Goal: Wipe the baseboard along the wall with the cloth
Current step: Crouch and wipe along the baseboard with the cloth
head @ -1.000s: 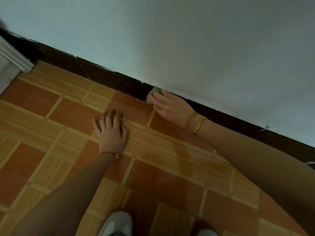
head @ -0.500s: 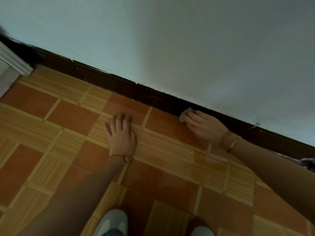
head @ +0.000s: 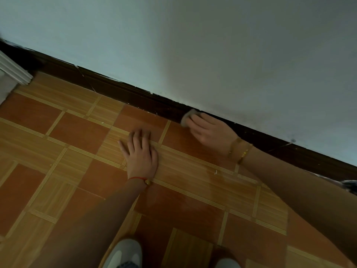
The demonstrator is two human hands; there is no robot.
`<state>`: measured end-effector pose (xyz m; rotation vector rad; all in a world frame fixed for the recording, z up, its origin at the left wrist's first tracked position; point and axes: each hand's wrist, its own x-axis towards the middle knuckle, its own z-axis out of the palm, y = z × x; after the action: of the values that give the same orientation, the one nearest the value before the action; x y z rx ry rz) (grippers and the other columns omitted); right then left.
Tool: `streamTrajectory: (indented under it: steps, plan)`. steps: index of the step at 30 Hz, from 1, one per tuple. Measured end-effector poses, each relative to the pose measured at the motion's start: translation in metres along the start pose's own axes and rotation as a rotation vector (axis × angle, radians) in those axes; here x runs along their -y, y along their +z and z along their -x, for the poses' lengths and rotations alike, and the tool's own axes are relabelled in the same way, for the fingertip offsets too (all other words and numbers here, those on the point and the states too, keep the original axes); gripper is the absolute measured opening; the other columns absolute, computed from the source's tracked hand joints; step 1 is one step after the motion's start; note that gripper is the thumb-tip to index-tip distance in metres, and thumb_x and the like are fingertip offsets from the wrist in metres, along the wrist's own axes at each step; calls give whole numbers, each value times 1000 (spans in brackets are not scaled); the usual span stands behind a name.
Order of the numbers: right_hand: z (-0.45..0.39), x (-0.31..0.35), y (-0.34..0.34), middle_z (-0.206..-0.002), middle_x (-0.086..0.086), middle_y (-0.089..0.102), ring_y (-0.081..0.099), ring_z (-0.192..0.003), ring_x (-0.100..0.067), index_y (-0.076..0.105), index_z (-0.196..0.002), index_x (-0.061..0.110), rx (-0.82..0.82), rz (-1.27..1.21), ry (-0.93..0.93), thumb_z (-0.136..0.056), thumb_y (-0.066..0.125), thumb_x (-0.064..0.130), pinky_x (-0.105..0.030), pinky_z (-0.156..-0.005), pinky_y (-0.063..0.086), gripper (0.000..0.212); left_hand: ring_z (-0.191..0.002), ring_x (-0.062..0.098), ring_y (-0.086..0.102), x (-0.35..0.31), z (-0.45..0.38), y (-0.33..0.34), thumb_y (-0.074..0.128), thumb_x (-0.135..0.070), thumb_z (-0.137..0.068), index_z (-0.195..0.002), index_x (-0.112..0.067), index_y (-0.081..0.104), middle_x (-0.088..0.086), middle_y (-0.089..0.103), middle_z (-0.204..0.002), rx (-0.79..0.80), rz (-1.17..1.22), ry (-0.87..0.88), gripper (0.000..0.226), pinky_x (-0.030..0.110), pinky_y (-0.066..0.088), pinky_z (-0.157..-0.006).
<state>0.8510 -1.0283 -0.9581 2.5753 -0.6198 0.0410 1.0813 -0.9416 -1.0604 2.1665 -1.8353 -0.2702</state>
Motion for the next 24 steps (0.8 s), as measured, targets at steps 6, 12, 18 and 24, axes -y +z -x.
streamTrajectory:
  steps: [6,12,18,24]
  plan:
    - [61,-9,2,-127,-14,59,54,-119,-28,69,-108,3,127,36,-28,-85,54,0,-38,-105,37,27,-147,34,26,-1,-1,0,32,-34,-98,-146,-16,41,14,39,-152,5,-26,-4,52,66,6,-120]
    - [15,-2,6,-122,-14,61,57,-115,-27,66,-107,-1,28,-4,-4,-95,31,-7,-36,-101,46,38,-147,35,27,-3,-1,0,31,-35,-98,-146,-16,41,14,39,-152,2,-32,-12,52,67,7,-119]
    - [-75,13,29,-117,-9,63,58,-111,-26,69,-104,0,-121,-16,-64,-92,50,0,-33,-98,45,22,-147,35,27,-1,-1,1,33,-35,-98,-146,-17,42,13,39,-153,-15,-36,-5,52,65,5,-120]
    - [-78,15,28,-119,-10,62,56,-115,-27,67,-107,-2,-99,-23,-61,-93,46,-2,-34,-99,43,25,-147,34,27,-2,-1,-1,34,-34,-98,-146,-17,43,13,40,-152,-18,-24,0,52,65,5,-120]
